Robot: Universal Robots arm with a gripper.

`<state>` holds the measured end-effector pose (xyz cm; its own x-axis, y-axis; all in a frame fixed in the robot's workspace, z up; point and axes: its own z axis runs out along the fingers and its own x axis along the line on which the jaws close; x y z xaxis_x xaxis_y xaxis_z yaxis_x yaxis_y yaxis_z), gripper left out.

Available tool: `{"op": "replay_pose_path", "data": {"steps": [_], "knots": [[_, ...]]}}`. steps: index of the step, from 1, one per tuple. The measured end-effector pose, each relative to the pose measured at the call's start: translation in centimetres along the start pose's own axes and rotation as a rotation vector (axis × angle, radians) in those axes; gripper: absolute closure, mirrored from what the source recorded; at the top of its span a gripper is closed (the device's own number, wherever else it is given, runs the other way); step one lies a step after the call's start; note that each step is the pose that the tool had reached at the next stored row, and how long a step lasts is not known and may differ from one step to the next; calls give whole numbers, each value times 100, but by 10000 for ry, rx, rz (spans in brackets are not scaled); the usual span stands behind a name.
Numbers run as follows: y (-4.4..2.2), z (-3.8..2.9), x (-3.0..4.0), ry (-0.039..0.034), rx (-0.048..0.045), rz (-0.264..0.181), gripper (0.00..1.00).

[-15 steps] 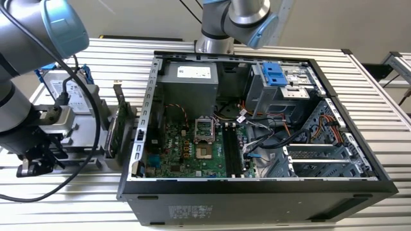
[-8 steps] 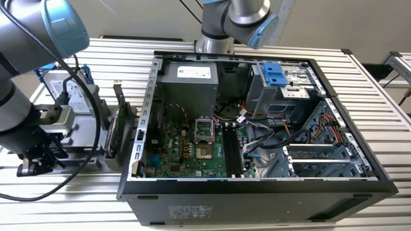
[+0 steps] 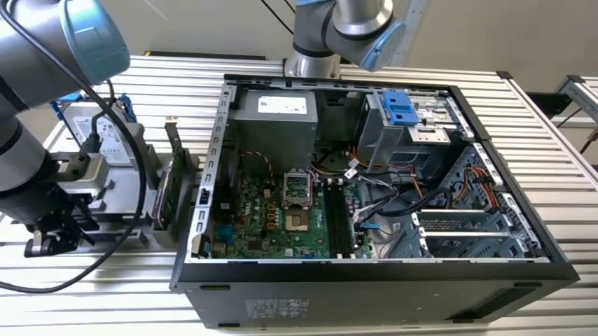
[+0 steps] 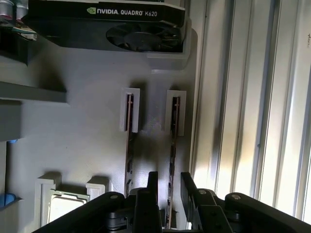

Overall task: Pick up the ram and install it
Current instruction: 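Pick up the ram and move it above insertion slot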

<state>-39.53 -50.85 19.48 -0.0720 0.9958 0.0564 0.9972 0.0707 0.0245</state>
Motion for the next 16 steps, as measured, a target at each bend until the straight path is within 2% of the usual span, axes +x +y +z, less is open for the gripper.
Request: {"op": "replay_pose_path", "data": {"steps": [1, 2, 16], "knots": [[0, 0, 0, 1, -1, 0, 0], [0, 1, -1, 1, -1, 0, 100], [0, 0, -4, 1, 0, 0, 100]]}}
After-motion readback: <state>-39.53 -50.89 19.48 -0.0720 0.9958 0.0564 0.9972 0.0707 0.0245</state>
